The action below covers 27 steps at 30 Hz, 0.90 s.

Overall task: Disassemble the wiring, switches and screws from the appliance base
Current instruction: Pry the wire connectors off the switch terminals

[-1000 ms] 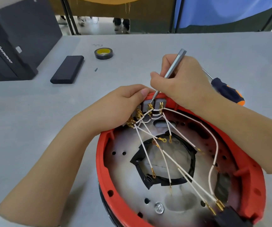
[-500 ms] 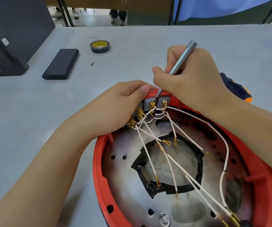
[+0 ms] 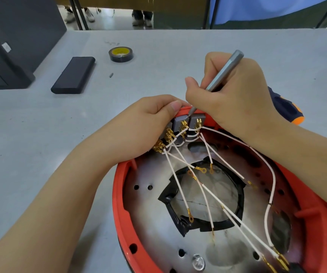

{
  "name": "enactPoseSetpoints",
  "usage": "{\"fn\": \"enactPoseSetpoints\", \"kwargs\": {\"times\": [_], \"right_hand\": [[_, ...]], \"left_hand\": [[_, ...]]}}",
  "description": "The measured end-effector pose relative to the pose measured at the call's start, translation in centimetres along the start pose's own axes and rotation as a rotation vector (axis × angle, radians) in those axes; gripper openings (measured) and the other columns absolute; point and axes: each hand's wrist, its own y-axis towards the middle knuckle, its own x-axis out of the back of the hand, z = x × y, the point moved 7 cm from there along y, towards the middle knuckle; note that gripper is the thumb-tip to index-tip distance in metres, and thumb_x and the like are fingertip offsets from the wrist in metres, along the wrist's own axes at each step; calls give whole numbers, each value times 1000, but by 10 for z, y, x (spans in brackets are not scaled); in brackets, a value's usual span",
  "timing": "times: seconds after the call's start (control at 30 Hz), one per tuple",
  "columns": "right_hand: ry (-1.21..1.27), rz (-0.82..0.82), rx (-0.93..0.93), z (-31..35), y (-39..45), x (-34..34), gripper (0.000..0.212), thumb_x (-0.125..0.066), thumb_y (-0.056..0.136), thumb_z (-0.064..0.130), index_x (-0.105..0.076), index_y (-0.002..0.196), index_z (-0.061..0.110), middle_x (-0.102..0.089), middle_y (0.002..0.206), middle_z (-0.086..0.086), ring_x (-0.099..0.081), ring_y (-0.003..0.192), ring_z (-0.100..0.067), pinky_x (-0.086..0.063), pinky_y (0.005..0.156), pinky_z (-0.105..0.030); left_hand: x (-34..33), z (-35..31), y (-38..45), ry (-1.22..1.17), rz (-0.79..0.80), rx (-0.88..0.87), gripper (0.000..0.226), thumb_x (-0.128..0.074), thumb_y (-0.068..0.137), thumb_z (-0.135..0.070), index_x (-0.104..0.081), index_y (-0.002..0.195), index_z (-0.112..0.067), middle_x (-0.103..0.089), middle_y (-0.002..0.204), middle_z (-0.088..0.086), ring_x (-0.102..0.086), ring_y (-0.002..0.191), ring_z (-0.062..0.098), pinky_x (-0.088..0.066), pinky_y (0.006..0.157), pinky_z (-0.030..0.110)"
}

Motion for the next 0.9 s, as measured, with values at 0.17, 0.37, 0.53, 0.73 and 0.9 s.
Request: {"fn": "enactPoseSetpoints", "kwargs": {"times": [0.17,0.37,0.53,0.73,0.9], "right_hand": [[-17,22,30,3,-2,-2,42,-66,82,23,-34,56,25,-36,47,10,-44,48,-3,-32,50,-9],[-2,-13,21,2,-2,1,40,-65,83,24,-34,57,24,-38,47,9,-44,48,-5,-33,50,-10],[-8,-4,29,3,-1,0,41,-65,83,24,-33,57,25,-37,48,10,-44,49,-5,-33,50,-10],[-10,4,42,4,-3,0,41,-65,83,23,-34,57,25,-36,48,10,-44,48,-4,-33,51,-10],[-13,4,60,6,-3,-1,42,-65,84,24,-33,57,26,-37,47,10,-45,49,-3,-33,51,-9]], "left_hand": [[0,0,0,5,-4,11,28,-37,101,-37,-65,103,-36,-65,100,25,-56,63,27,-47,57,40],[1,3,0,20,-18,19,28,-37,102,-37,-64,99,-41,-67,107,18,-64,86,27,-44,61,26],[0,2,1,23,-8,16,28,-37,102,-36,-65,100,-37,-66,101,23,-60,68,29,-48,60,38],[0,3,1,24,0,29,28,-37,101,-37,-65,101,-37,-65,99,24,-60,66,29,-51,63,41],[1,2,0,34,-18,31,27,-37,101,-38,-64,98,-40,-64,85,20,-52,58,17,-49,55,40]]}}
